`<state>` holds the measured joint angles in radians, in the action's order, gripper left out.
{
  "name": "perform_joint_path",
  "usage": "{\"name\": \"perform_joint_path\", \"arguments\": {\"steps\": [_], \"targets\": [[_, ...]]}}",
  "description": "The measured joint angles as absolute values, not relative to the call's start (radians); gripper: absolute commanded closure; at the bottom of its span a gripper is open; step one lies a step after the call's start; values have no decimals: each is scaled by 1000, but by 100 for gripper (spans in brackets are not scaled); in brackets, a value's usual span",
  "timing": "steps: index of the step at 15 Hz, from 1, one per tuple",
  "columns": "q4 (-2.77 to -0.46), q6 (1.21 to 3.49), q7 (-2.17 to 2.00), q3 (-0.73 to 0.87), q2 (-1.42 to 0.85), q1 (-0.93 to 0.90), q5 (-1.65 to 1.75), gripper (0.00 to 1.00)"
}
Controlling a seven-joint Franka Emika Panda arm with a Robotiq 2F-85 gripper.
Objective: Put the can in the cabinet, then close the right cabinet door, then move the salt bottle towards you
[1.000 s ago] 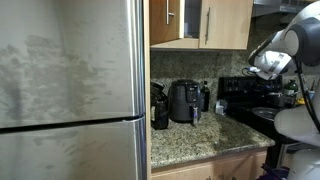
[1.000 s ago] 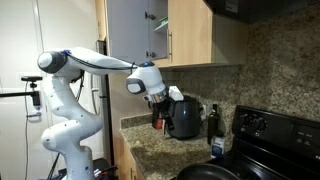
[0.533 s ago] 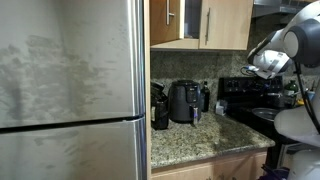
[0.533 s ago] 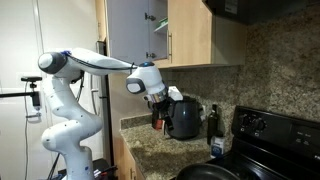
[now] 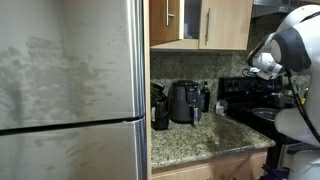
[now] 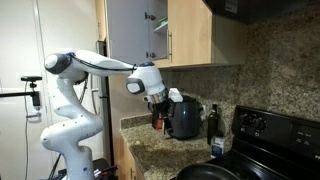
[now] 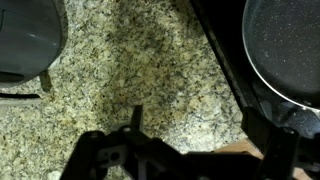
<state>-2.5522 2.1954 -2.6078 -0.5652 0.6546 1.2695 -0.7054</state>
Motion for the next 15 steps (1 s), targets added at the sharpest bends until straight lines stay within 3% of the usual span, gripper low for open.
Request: {"name": "perform_joint_path", "arguments": {"steps": [11,15], "targets": [[-2556,2205,-2608,-578,660,1277,-704,0],[-2593,2390,-2607,-848,651,1449,-870,0]]}}
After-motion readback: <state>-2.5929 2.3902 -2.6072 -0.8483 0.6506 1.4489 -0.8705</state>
